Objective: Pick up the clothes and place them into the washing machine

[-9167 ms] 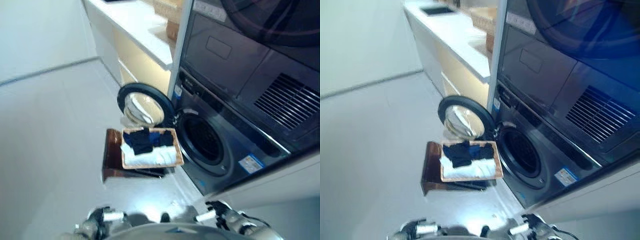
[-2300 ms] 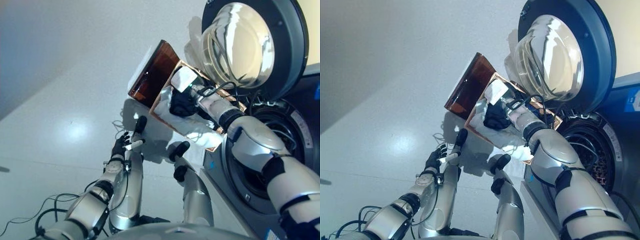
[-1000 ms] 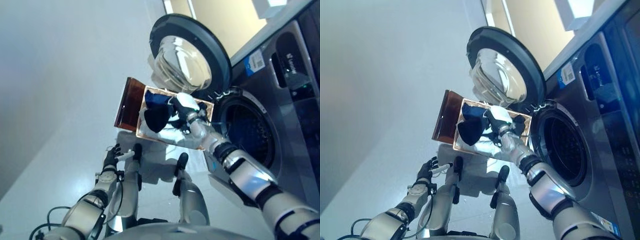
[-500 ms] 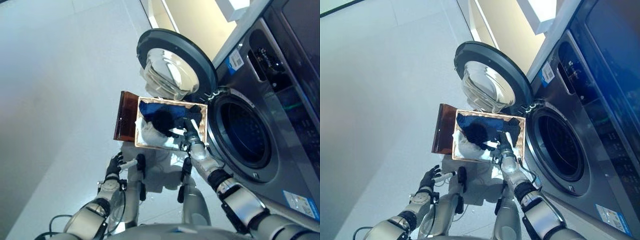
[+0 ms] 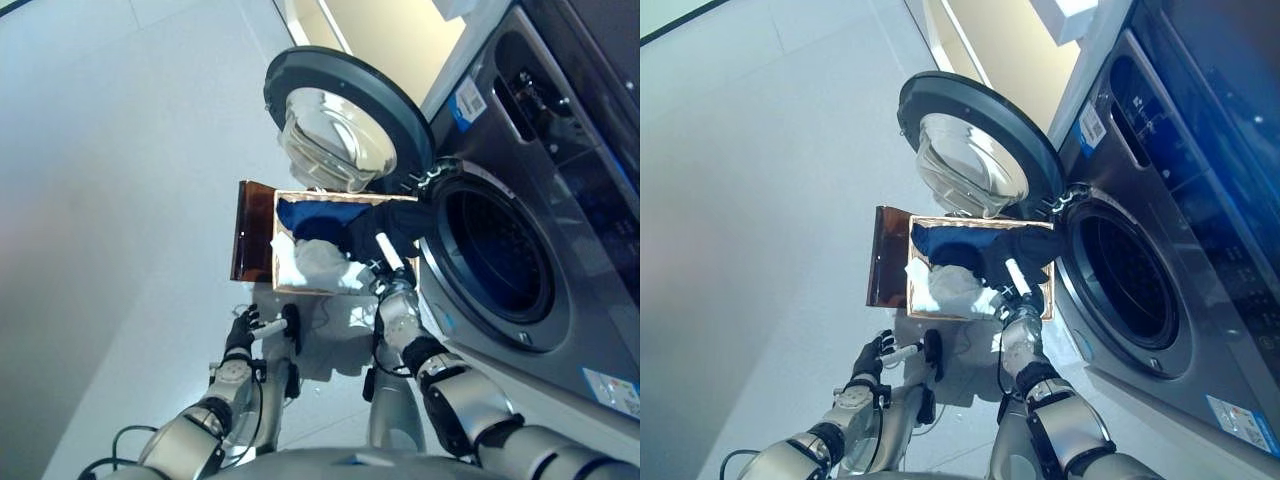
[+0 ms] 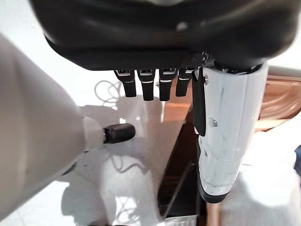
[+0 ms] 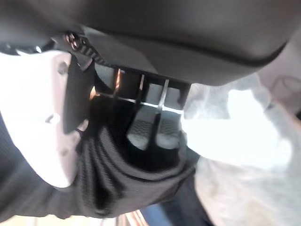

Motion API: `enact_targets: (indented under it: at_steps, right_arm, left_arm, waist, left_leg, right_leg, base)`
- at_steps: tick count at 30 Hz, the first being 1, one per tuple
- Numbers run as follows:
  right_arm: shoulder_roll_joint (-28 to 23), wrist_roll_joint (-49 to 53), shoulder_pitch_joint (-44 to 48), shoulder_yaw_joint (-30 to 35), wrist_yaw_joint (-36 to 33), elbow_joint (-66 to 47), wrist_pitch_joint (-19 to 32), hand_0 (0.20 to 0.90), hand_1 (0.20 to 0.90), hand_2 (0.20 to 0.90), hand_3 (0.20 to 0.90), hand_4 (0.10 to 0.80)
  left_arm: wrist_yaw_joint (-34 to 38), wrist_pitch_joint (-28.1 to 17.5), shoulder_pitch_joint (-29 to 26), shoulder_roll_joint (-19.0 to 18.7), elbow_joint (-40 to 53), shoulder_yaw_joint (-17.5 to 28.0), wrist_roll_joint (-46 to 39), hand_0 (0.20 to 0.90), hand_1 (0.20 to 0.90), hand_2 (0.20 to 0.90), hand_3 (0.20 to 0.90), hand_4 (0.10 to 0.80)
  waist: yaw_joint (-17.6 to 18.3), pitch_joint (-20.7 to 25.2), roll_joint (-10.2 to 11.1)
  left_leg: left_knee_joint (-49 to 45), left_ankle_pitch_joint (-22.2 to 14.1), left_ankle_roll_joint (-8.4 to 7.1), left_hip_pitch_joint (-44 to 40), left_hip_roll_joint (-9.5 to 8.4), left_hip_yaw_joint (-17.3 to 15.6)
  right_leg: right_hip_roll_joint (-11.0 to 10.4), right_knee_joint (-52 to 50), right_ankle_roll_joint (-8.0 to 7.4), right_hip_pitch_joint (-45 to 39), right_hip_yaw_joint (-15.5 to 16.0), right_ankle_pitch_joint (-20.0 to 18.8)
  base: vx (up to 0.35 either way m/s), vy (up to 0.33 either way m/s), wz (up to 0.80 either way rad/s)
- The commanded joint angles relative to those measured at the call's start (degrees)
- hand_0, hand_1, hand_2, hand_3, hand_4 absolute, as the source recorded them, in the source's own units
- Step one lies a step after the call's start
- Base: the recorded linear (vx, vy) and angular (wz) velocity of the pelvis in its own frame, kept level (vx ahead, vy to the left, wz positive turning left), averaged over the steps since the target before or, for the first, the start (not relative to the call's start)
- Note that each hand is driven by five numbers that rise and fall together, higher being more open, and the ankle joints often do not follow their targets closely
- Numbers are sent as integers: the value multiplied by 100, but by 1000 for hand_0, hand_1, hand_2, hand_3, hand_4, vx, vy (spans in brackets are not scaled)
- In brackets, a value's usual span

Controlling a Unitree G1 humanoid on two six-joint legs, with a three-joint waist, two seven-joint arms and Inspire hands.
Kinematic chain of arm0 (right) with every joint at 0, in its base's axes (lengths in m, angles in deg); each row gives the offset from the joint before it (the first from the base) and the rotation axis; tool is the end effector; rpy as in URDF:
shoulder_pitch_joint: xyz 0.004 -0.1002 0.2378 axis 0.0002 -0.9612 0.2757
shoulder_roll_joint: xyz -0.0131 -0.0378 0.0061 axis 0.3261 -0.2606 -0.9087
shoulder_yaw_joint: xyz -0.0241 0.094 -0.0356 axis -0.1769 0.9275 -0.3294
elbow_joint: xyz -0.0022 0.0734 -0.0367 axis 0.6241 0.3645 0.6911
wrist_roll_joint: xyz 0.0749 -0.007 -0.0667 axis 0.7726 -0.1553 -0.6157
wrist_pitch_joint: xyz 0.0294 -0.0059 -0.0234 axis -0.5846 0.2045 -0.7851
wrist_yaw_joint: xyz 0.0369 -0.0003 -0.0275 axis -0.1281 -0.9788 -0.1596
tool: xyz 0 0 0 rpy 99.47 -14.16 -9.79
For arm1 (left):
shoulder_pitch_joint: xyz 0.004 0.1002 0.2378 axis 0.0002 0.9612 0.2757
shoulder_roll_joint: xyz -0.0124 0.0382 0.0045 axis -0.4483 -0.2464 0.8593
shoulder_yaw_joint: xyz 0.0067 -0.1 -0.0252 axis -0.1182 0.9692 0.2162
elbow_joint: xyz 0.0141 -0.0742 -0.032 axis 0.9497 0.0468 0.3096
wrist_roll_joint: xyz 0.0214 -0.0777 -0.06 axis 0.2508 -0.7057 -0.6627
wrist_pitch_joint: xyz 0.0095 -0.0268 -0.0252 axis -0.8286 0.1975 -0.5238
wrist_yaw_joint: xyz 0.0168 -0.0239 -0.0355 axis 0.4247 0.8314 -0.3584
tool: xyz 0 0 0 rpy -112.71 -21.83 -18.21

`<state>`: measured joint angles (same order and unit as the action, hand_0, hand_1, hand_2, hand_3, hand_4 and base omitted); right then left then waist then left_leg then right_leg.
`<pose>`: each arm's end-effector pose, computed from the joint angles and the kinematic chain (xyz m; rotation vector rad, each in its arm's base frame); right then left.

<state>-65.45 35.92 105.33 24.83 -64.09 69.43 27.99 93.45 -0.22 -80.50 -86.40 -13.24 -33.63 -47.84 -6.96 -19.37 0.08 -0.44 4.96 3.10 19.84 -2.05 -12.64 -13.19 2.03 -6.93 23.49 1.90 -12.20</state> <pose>0.2794 -0.1353 -0.0060 0.8965 0.3717 -0.5251 0.1758 0.1443 -0.0878 0.0543 0.7540 0.1647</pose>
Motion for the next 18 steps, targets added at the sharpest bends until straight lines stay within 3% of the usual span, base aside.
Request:
enact_targets:
  at_steps: [1,11,18]
  right_arm:
    - [-251,583,932,335,260,-254,675,200,200,200,200,300]
    - [-632,1211,1345,1072,225,397,864,200,200,200,200,300]
    - [-885,1516,1353,1400,261,407,1069,200,200,200,200,300]
  left_arm:
    - [-39,-266,-260,337,-152,-158,-230,900,900,900,900,800]
    - [-121,-280,-342,465,-267,-361,-430,900,900,900,900,800]
    - [-153,-284,-398,518,-332,-389,-509,900,900,900,900,800]
  waist:
    - [-59,-241,-656]
    - [-35,-256,-937]
    - [42,-241,-1004]
  left_leg:
    - [544,48,-463,-64,29,635]
    - [544,28,-502,55,43,644]
    - [544,10,-538,71,71,613]
  right_leg:
    - [64,-105,-266,-326,168,48]
    - [84,-175,-236,-170,109,115]
    - [112,-244,-223,-114,102,173]
  base:
    - [0,0,0]
    - [2,3,-3]
    - [4,2,-3]
